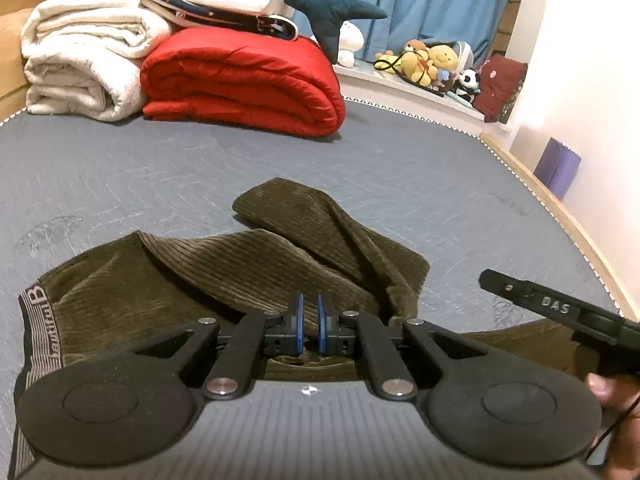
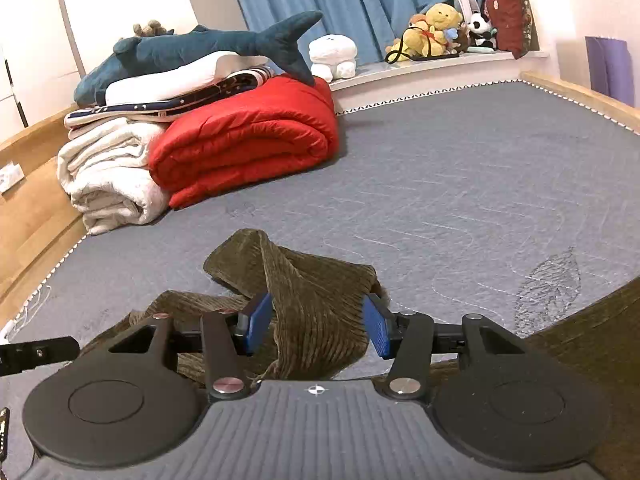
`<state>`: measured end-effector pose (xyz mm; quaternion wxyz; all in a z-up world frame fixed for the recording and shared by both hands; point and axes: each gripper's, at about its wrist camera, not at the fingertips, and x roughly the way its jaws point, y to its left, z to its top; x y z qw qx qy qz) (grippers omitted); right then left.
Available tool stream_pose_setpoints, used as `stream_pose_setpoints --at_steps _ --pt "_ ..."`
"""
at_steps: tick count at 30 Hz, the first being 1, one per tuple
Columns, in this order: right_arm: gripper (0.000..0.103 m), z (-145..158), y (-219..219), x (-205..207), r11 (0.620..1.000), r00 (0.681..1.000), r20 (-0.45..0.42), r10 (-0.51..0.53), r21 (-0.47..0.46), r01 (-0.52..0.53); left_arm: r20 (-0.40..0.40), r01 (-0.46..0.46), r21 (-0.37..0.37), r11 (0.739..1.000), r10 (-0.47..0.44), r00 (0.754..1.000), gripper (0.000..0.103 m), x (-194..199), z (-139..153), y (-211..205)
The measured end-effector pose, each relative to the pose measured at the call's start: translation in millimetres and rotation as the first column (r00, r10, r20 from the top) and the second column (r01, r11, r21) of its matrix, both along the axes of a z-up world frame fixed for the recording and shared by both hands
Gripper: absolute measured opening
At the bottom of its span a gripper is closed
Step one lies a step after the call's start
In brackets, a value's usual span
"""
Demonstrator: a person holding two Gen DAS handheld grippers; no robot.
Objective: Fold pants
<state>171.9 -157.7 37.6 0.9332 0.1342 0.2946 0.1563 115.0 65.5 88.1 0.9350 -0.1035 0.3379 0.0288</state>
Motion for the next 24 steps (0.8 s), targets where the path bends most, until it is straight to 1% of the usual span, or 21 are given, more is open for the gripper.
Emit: stream_pose_setpoints --at_steps 1,3,5,7,9,10,11,13,14,16,18,20,21,22,23,24 --pt "0.053 -2.0 1.2 2.5 1.0 1.0 -0.002 -0.002 0.002 0.002 0.0 0.0 0.003 1.0 0.0 1.0 0.007 -3.4 1.2 0.4" --pt "0.048 -4.2 3.8 8.1 1.0 1.0 -0.009 -0.005 0.007 0.005 0.001 -0.008 0.021 1.0 0.008 1.0 0.007 -6.3 2.9 -2.6" --pt "0.039 -1.3 3.1 10.5 1.0 1.0 -0.017 -0.012 0.026 0.013 -0.005 -0.021 0.027 0.999 0.021 1.0 0.007 -10.0 8.3 -5.8" --pt "0.036 1.7 5.1 11.6 0.998 1.0 -0.028 -0.009 0.055 0.01 -0.015 -0.043 0.0 0.999 0.043 0.999 0.007 -12.9 16.3 -6.4" --pt "0.035 6.6 5.5 10.9 0.997 1.0 -0.031 -0.007 0.074 0.009 -0.032 -0.074 -0.066 0.995 0.073 0.997 0.007 -14.2 32.3 -7.5" --pt "0.035 10.1 7.3 9.7 0.997 1.0 -0.025 -0.008 0.077 0.009 -0.017 -0.075 -0.087 0.993 0.074 0.997 0.007 -15.6 42.9 -9.4" --pt "0.035 12.8 8.9 9.0 0.997 1.0 -0.019 -0.007 0.076 0.009 0.017 -0.073 -0.084 0.994 0.075 0.997 0.007 -16.3 54.7 -15.0" --pt "0.036 19.0 12.3 6.7 0.997 1.0 0.002 -0.003 0.073 0.003 0.085 -0.076 -0.043 0.996 0.079 0.993 0.008 -15.5 69.0 -26.7" --pt "0.036 20.8 13.2 5.3 0.998 1.0 0.011 -0.008 0.067 0.008 0.111 -0.076 -0.029 0.997 0.079 0.991 0.008 -12.3 71.7 -32.2" --pt "0.036 21.1 15.3 3.8 0.998 0.999 0.014 -0.033 0.052 0.032 0.132 -0.063 -0.046 0.997 0.069 0.989 0.008 0.8 67.4 -38.7" --pt "0.036 18.0 15.4 3.8 0.997 0.998 0.006 -0.056 0.05 0.056 0.138 -0.05 -0.073 0.996 0.06 0.989 0.008 16.7 54.7 -41.2" --pt "0.036 14.5 15.5 6.0 0.998 0.998 0.005 -0.062 0.033 0.061 0.144 -0.049 -0.039 0.998 0.054 0.988 0.008 30.5 35.4 -42.7" --pt "0.036 12.4 14.5 7.3 0.997 0.997 0.002 -0.073 0.023 0.073 0.121 -0.062 -0.007 0.998 0.062 0.991 0.008 39.4 21.6 -42.9" --pt "0.037 9.9 12.6 9.5 0.996 0.996 -0.008 -0.09 0.02 0.09 0.077 -0.075 0.002 0.997 0.074 0.994 0.008 48.0 10.2 -40.7" --pt "0.037 7.5 11.5 11.5 0.995 0.995 -0.016 -0.099 0.02 0.099 0.033 -0.076 -0.021 0.997 0.076 0.997 0.008 57.9 -0.6 -37.5" --pt "0.037 4.8 11.7 13.3 0.995 0.994 -0.021 -0.103 0.017 0.103 0.014 -0.066 -0.058 0.996 0.067 0.998 0.008 66.9 -7.9 -34.9"
